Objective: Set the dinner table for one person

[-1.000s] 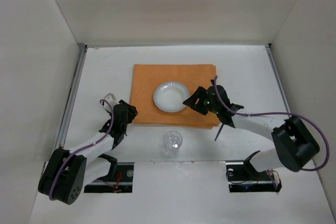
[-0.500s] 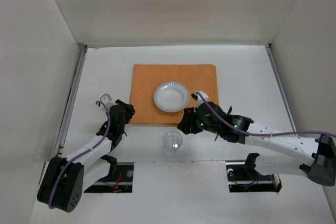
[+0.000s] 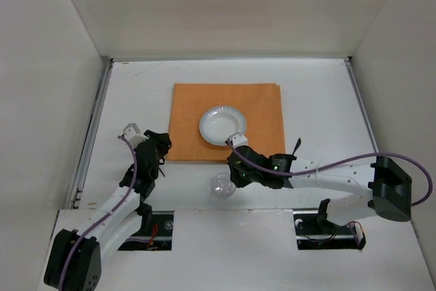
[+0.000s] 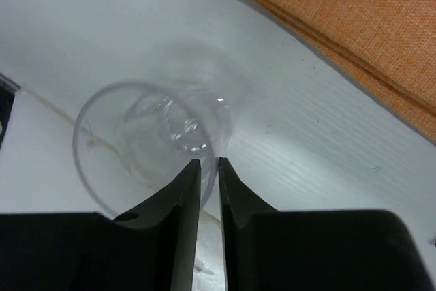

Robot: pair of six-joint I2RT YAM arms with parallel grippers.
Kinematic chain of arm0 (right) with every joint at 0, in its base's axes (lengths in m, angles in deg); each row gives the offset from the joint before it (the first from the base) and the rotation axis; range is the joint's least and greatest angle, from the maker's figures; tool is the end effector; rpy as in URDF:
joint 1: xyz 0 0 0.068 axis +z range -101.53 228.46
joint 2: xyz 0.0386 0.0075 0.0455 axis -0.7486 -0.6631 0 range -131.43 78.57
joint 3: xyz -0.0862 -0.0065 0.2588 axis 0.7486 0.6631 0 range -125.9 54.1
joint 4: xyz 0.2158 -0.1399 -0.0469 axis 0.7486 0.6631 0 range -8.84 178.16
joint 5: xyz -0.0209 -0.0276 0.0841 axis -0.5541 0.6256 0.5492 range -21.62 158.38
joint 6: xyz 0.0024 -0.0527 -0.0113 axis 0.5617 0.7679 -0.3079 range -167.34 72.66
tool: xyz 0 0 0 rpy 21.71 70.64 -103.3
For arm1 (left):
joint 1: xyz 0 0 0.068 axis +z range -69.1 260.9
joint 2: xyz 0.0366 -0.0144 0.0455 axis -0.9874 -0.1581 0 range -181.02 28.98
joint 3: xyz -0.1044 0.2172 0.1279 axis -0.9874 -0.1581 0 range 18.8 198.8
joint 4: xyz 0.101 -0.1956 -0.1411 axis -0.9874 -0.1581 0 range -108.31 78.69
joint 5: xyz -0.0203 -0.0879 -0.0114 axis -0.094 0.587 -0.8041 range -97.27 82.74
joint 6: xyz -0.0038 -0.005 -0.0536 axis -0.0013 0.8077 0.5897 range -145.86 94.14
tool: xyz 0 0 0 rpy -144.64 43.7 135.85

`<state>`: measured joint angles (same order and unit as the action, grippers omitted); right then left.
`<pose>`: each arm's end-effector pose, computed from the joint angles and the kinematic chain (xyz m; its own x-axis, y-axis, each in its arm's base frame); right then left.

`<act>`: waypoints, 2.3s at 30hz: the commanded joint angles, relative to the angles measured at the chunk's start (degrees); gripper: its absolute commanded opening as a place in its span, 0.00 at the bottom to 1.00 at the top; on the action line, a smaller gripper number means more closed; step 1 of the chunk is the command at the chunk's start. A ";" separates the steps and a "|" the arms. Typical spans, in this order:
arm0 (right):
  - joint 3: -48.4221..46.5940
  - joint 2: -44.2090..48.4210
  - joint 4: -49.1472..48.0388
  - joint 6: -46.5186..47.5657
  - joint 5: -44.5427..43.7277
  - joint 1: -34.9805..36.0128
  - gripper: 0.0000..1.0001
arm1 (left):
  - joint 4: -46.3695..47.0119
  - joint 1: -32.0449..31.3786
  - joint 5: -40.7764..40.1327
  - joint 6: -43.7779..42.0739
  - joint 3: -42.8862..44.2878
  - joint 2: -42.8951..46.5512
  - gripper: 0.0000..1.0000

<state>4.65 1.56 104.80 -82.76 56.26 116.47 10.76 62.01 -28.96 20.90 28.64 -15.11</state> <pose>0.1096 0.2510 0.2258 -0.7347 -0.3059 -0.6055 -0.5294 0.8166 0.2299 0.1664 -0.0431 0.1863 -0.1069 -0.6788 -0.7265 -0.1734 0.7323 -0.6586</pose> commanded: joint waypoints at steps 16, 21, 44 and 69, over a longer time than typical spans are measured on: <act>-12.85 2.15 -17.92 3.52 0.52 -31.10 0.08 | 2.98 -6.72 -1.51 -4.84 1.05 -1.60 0.17; -18.83 -7.78 -17.84 3.34 -0.01 -43.78 0.08 | 4.30 -7.16 -0.73 -4.67 1.58 -4.94 0.19; -34.56 -31.17 -11.25 6.41 -3.78 -53.38 0.10 | 7.38 -5.93 1.57 -3.26 1.32 -9.52 0.32; -31.17 -21.36 -9.04 6.86 -6.07 -50.74 0.56 | 7.38 -5.32 2.10 -2.64 0.70 -7.85 0.35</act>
<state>-29.08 -27.91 98.59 -74.65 50.51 65.44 16.20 56.74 -26.64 17.95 28.69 -24.93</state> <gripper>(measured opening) 0.542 0.349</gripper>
